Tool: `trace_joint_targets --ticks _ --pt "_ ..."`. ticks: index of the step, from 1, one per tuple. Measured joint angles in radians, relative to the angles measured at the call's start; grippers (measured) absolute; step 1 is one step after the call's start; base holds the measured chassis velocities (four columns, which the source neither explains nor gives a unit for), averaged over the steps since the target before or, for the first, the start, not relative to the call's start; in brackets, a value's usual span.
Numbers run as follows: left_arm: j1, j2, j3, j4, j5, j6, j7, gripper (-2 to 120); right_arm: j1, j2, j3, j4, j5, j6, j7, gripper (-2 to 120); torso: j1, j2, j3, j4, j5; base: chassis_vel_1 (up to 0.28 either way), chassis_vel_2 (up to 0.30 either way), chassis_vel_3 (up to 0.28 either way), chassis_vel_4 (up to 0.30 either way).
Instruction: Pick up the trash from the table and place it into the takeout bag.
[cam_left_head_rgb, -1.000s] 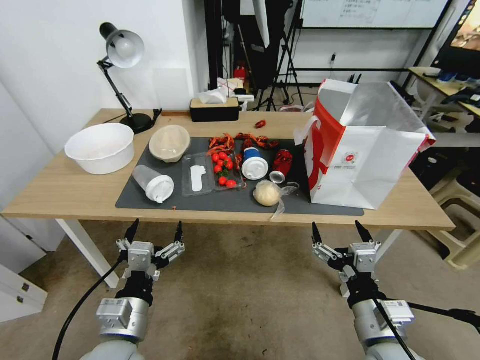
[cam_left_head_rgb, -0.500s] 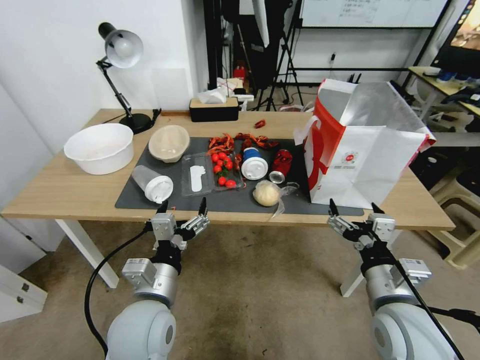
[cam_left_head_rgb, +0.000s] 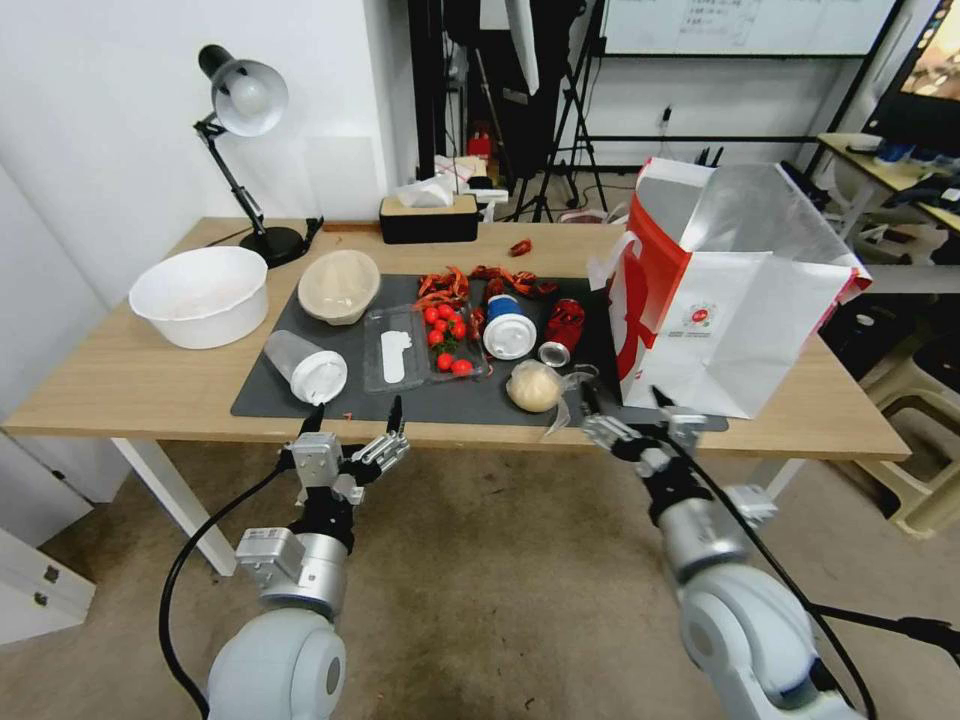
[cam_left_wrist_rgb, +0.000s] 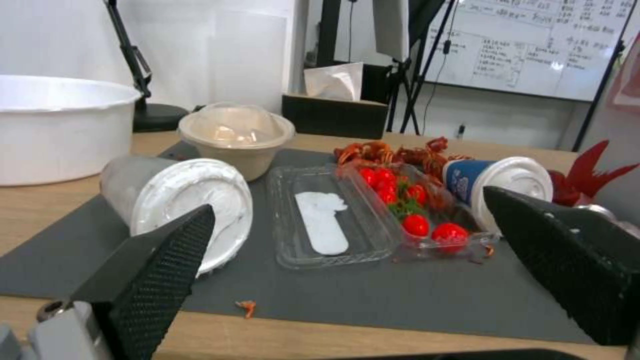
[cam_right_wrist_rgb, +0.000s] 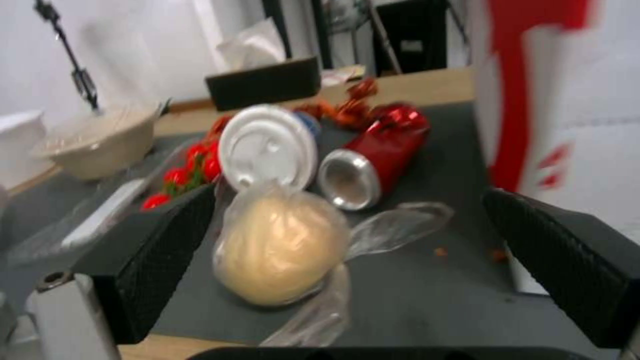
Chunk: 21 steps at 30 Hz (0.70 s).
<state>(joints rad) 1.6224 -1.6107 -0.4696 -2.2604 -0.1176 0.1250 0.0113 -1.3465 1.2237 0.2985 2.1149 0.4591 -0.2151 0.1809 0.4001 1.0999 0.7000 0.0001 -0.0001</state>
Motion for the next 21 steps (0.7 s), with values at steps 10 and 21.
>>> trace_joint_targets --ticks 10,21 --pt "0.013 0.001 0.0 0.002 0.028 -0.017 0.001 100 0.222 -0.046 -0.149 -0.081 0.096 -0.129 0.127 100 0.0 0.0 0.0 -0.0001 0.0 0.0 0.0 0.0 0.0" --pt "0.015 0.002 -0.009 0.012 0.038 -0.04 -0.002 100 0.357 -0.034 -0.233 -0.123 0.19 -0.329 0.257 100 0.0 0.0 0.0 0.0 0.0 0.0 0.0 0.0 0.0"
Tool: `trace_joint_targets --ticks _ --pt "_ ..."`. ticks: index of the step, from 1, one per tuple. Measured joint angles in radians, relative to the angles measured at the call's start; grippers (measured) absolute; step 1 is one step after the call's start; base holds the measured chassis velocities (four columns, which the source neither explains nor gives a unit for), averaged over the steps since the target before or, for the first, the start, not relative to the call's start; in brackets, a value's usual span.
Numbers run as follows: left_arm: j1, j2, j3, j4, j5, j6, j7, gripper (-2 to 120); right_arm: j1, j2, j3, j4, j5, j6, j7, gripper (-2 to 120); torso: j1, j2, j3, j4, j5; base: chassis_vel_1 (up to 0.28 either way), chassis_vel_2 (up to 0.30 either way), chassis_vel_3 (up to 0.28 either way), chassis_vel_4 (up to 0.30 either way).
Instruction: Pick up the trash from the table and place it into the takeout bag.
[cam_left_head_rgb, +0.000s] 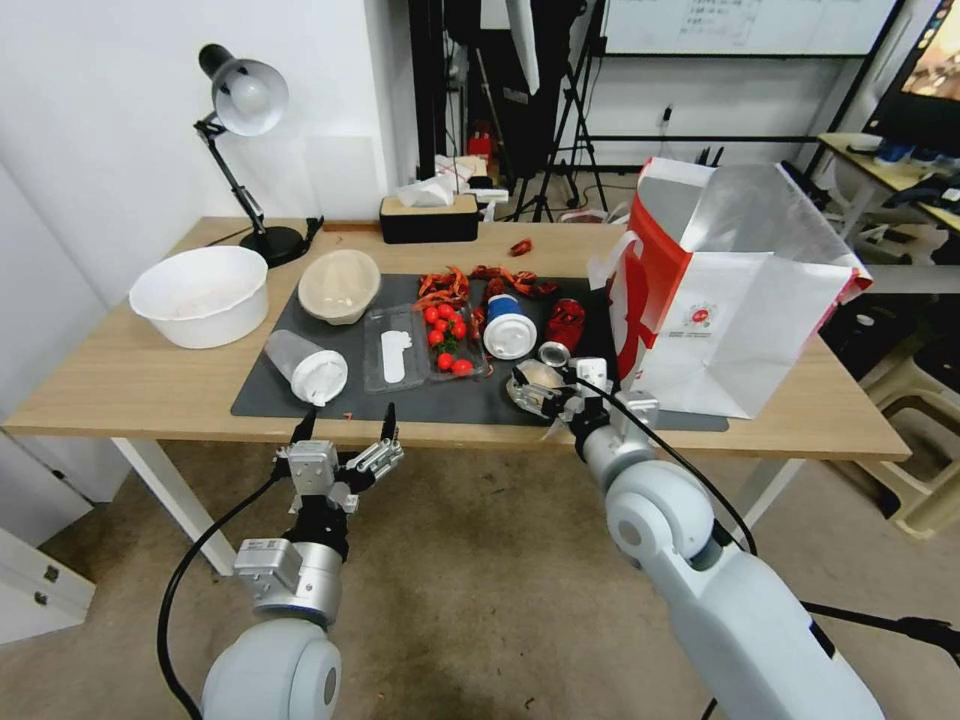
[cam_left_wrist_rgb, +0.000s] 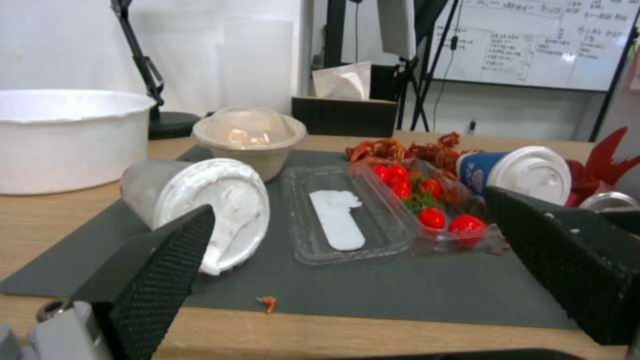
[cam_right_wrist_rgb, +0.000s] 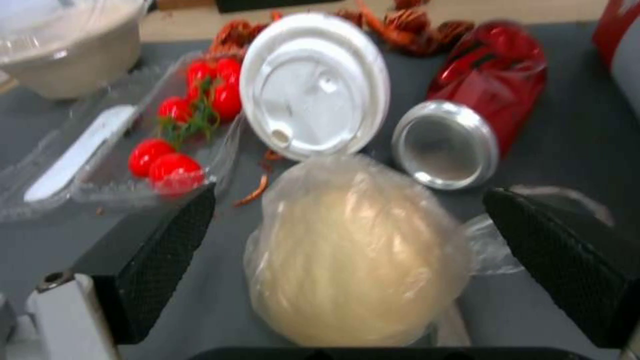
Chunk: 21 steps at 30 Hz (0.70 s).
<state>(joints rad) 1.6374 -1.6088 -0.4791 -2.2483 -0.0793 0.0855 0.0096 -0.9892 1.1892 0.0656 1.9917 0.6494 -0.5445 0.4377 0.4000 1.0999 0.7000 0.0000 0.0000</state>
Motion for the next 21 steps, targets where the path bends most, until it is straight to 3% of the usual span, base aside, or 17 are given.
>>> trace_joint_targets --ticks 3,11,14,16,17,20,21 --pt "0.0 0.0 -0.001 0.002 0.001 -0.003 -0.001 100 0.009 0.006 -0.007 -0.008 0.004 -0.022 0.009 99 0.0 0.0 0.0 0.0 0.0 0.0 0.0 0.0 0.0" --pt "-0.001 0.001 -0.004 0.009 0.006 -0.012 -0.003 100 0.02 0.02 -0.02 -0.028 0.009 -0.057 0.022 78 0.0 0.0 0.0 0.0 0.0 0.0 0.0 0.0 0.0" --pt "-0.001 0.001 -0.005 0.015 0.01 -0.021 -0.004 100 0.02 0.025 -0.02 -0.032 0.006 -0.071 0.025 63 0.0 0.0 0.0 -0.0001 0.0 0.0 0.0 0.0 0.0" --pt "-0.001 0.001 -0.005 0.015 0.01 -0.021 -0.004 100 0.02 0.025 -0.02 -0.032 0.006 -0.071 0.025 63 0.0 0.0 0.0 -0.0001 0.0 0.0 0.0 0.0 0.0" --pt "-0.001 0.001 -0.005 0.018 0.012 -0.024 -0.005 100 0.018 0.028 -0.019 -0.033 0.003 -0.073 0.026 54 0.0 0.0 0.0 -0.0001 0.0 0.0 0.0 0.0 0.0" --pt "-0.001 0.001 -0.005 0.019 0.014 -0.026 -0.005 100 0.017 0.028 -0.019 -0.033 0.002 -0.073 0.026 49 0.0 0.0 0.0 -0.0001 0.0 0.0 0.0 0.0 0.0" --pt "0.0 0.001 -0.004 0.025 0.02 -0.033 -0.005 100 0.013 0.028 -0.015 -0.033 -0.002 -0.073 0.026 39 0.0 0.0 0.0 0.0 0.0 0.0 0.0 0.0 0.0"
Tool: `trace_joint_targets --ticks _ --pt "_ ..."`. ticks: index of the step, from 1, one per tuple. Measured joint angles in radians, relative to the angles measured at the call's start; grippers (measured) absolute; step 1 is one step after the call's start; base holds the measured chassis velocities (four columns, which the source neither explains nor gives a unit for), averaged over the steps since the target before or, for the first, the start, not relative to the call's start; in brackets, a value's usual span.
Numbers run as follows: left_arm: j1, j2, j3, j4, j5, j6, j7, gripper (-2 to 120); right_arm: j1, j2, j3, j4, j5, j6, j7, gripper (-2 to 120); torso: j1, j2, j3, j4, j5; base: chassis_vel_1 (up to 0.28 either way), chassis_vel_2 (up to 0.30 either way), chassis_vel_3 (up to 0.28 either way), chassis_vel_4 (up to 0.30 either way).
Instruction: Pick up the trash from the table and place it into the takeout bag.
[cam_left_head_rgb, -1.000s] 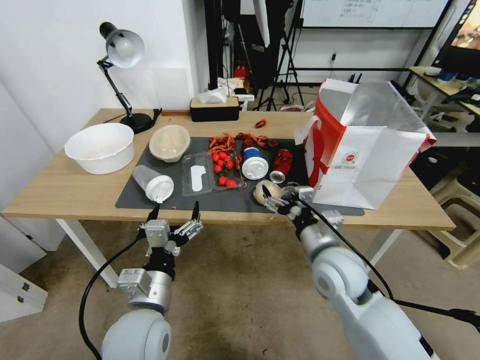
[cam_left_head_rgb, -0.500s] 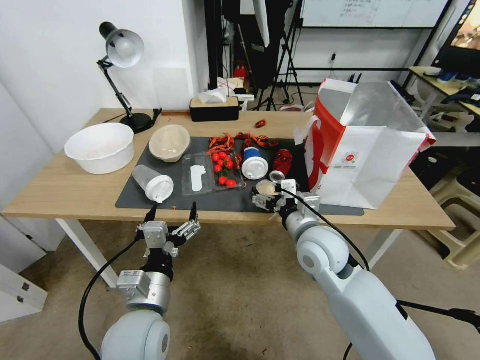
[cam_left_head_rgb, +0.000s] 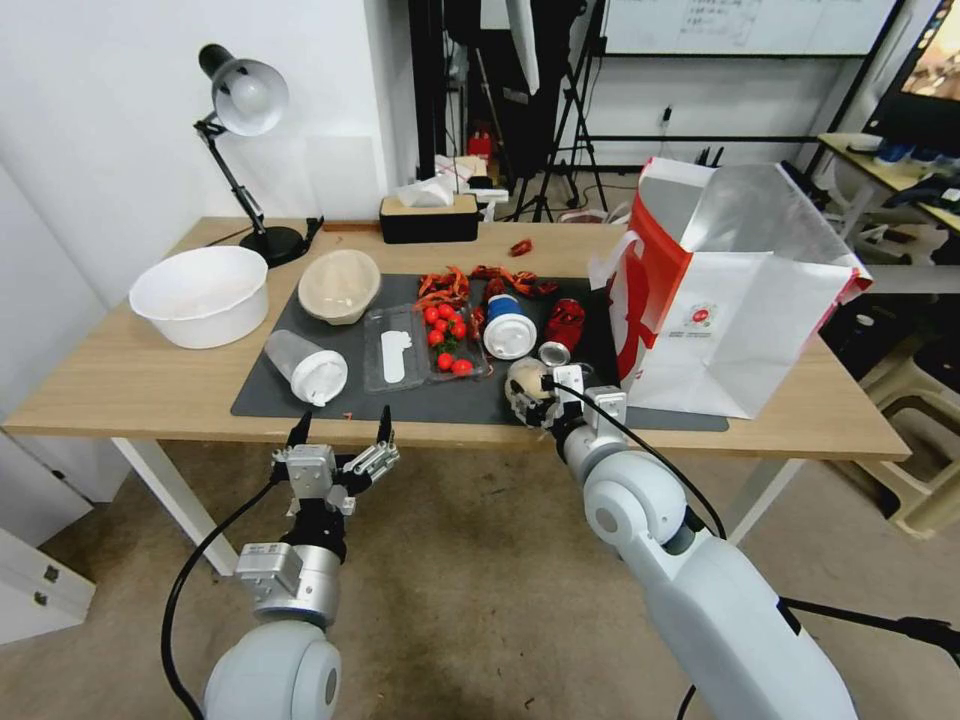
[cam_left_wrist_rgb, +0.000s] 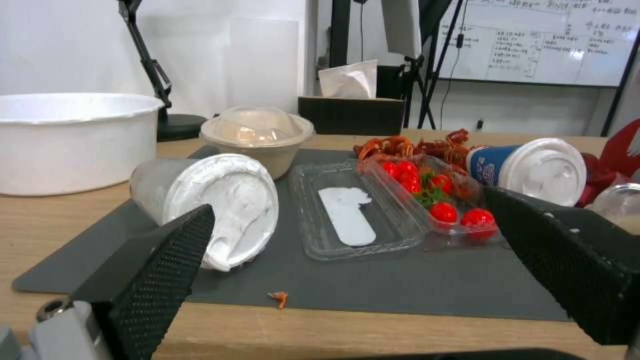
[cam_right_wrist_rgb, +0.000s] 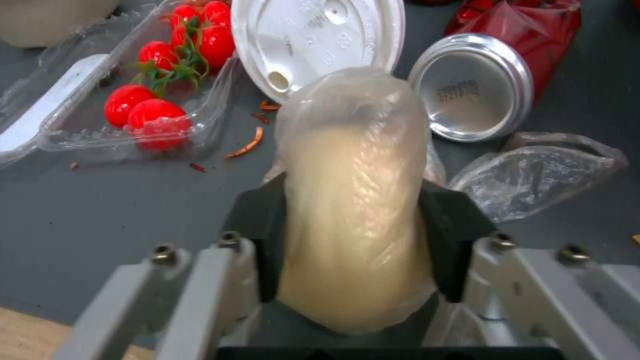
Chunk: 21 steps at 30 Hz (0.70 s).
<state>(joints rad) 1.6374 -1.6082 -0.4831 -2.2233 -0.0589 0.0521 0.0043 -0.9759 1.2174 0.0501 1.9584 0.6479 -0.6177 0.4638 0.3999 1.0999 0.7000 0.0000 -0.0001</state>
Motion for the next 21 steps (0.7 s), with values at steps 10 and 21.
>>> trace_joint_targets --ticks 10,21 --pt "0.003 0.0 0.001 0.001 0.005 -0.006 0.0 100 -0.014 -0.014 0.028 0.052 0.02 0.035 -0.025 7 0.0 0.0 0.0 0.0 0.0002 0.0 0.0 0.0 0.0" --pt "0.005 0.0 0.005 0.004 0.014 -0.013 -0.001 100 0.053 -0.106 0.236 0.24 0.27 0.238 -0.227 6 0.0 0.0 0.0 0.0 0.0003 0.0 0.0 0.0 0.0"
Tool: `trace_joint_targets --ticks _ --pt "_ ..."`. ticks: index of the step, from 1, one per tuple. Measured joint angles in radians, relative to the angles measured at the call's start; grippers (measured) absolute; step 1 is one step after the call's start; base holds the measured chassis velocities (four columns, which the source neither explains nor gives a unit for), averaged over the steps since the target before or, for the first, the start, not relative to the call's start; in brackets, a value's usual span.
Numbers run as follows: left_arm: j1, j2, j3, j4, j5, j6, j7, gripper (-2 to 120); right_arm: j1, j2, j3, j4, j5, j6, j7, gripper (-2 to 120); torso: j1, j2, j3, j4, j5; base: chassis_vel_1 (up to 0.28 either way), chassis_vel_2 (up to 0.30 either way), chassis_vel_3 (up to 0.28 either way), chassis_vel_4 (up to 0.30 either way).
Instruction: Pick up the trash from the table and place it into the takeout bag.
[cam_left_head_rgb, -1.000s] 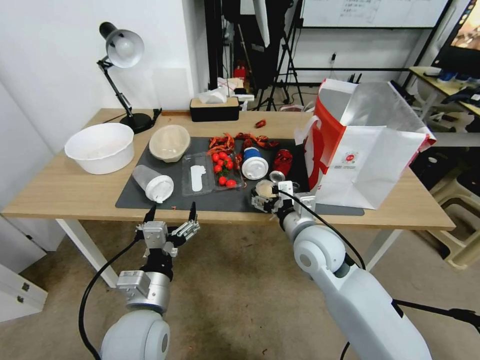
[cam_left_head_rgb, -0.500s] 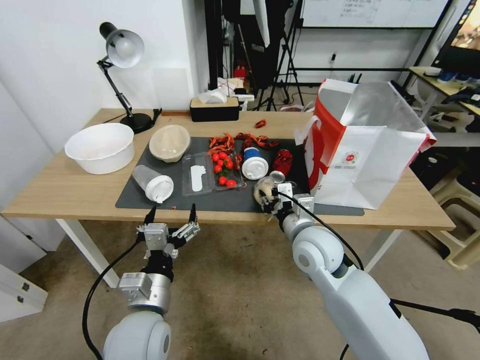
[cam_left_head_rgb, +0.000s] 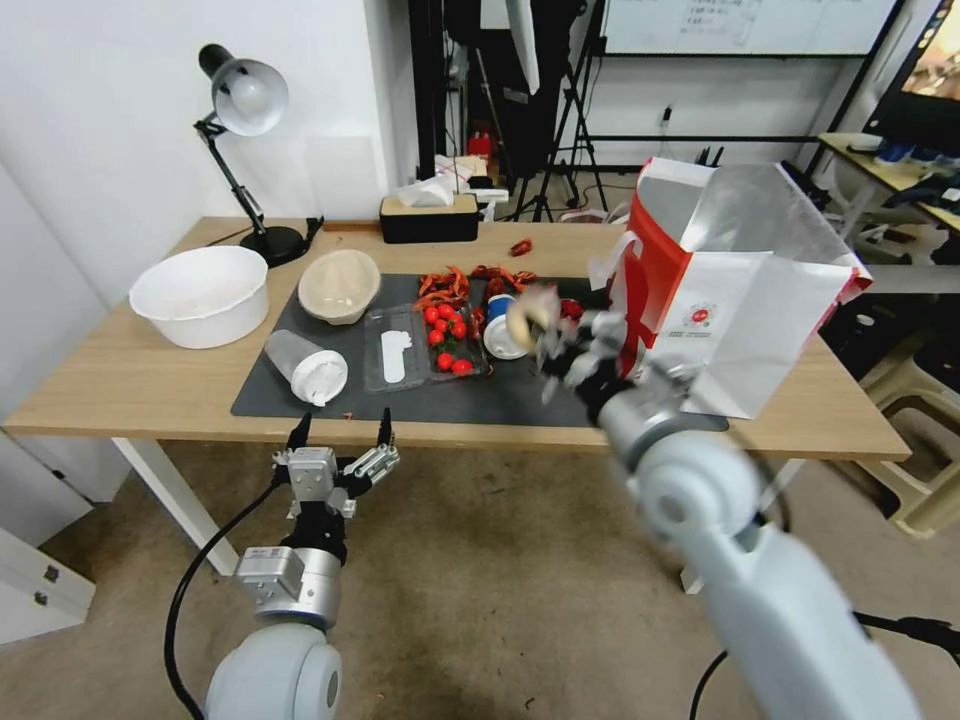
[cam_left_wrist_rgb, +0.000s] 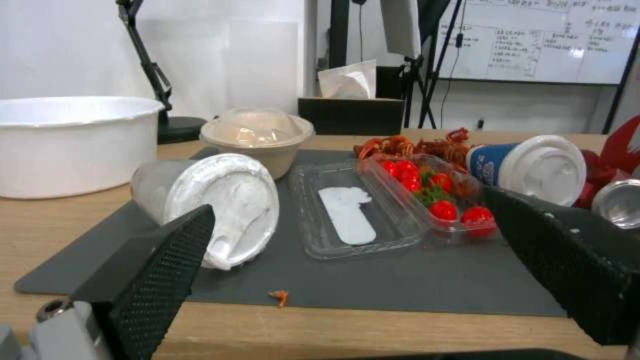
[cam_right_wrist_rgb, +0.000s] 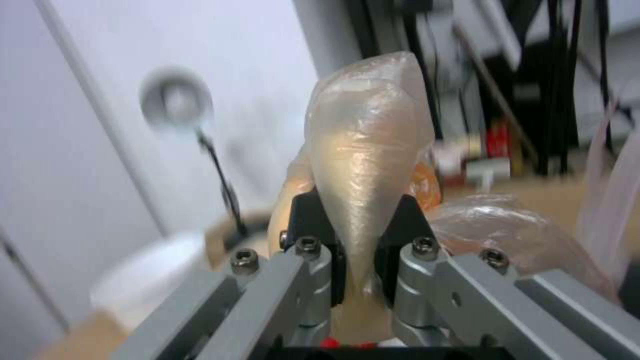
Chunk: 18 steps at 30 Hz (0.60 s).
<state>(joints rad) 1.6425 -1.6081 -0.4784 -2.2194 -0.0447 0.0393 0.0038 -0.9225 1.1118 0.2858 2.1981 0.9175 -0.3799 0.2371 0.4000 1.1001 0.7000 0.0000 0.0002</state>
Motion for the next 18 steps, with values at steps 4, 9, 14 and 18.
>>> trace_joint_targets --ticks 4,9,14,18 --pt "0.001 0.0 0.003 0.004 0.008 -0.005 0.0 100 0.086 -0.04 0.078 0.007 0.05 0.033 0.024 6 0.0 0.0 0.0 -0.0001 0.0 0.0 0.0 0.0 0.0" --pt "0.005 0.0 0.01 0.008 0.019 -0.015 0.001 100 0.203 -0.085 0.132 -0.052 0.068 0.045 0.134 6 0.0 0.0 0.0 0.0001 0.0 0.0 0.0 0.0 0.0" --pt "0.008 0.0 0.012 0.009 0.023 -0.021 0.001 100 0.283 -0.109 0.166 -0.135 0.053 -0.14 0.318 6 0.0 0.0 0.0 0.0001 -0.0001 0.0 0.0 0.0 0.0" --pt "0.009 0.0 0.011 0.008 0.023 -0.022 0.002 100 0.289 -0.116 0.174 -0.174 0.046 -0.252 0.38 6 0.0 0.0 0.0 0.0 0.0 0.0 0.0 0.0 0.0"
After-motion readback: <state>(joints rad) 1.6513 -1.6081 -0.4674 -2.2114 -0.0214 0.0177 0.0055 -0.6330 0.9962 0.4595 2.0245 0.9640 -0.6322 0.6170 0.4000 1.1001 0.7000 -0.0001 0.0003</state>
